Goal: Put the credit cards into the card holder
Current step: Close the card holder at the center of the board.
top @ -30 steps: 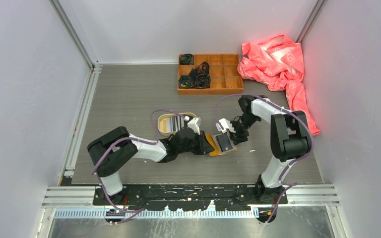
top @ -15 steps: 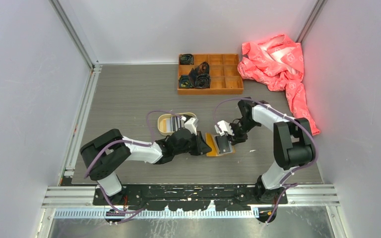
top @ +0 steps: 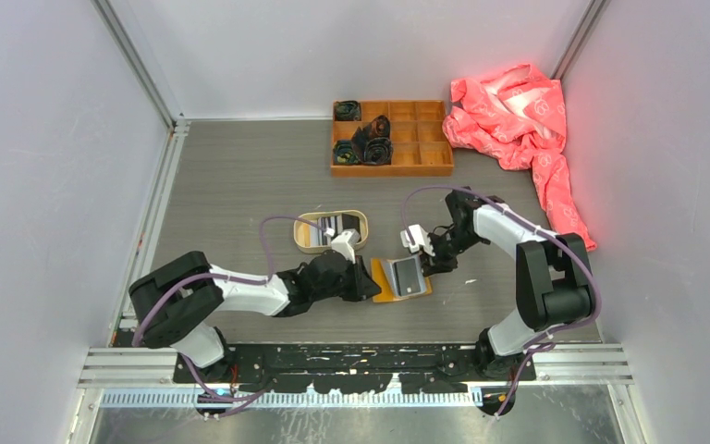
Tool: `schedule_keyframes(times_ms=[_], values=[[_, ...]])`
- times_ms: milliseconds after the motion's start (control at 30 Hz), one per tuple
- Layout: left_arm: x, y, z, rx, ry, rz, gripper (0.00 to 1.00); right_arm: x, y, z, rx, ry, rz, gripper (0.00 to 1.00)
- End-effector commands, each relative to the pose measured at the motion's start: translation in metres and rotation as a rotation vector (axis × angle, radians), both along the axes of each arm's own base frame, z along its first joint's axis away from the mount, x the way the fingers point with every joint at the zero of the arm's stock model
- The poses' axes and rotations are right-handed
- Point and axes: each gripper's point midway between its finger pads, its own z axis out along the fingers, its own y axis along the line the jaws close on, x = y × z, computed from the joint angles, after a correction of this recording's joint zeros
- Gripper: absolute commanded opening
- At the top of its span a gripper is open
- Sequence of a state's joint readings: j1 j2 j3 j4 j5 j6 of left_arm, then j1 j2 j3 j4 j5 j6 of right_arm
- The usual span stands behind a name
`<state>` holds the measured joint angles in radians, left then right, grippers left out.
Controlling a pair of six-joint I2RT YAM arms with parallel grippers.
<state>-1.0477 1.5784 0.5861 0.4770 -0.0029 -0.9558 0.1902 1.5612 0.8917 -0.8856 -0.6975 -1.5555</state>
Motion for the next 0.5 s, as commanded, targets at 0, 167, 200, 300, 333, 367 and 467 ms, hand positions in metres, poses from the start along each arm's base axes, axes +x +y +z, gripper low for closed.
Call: schedule_keyframes(times_ms=[0, 167, 200, 300, 333, 367, 467], values=[[0.001, 0.009, 0.013, -0.031, -0.029, 0.051, 0.11, 0.006, 0.011, 0.016, 0.062, -0.009, -0.063, 0.07], [-0.002, 0.013, 0.016, -0.040, -0.040, 0.057, 0.10, 0.010, 0.021, 0.025, 0.091, 0.016, -0.143, 0.07], [-0.003, 0.013, 0.017, -0.040, -0.041, 0.054, 0.10, 0.008, 0.023, 0.026, 0.096, 0.017, -0.137, 0.07], [-0.003, 0.013, 0.020, -0.026, -0.043, 0.050, 0.10, 0.002, 0.030, 0.033, 0.128, 0.008, -0.106, 0.07], [-0.003, 0.014, 0.020, -0.015, -0.041, 0.050, 0.10, -0.001, 0.033, 0.037, 0.147, -0.001, -0.083, 0.07], [-0.004, 0.015, 0.021, -0.007, -0.041, 0.049, 0.10, -0.005, 0.036, 0.041, 0.170, -0.015, -0.044, 0.07], [-0.005, 0.020, 0.023, 0.010, -0.044, 0.054, 0.10, -0.018, 0.044, 0.052, 0.242, -0.011, 0.019, 0.07]])
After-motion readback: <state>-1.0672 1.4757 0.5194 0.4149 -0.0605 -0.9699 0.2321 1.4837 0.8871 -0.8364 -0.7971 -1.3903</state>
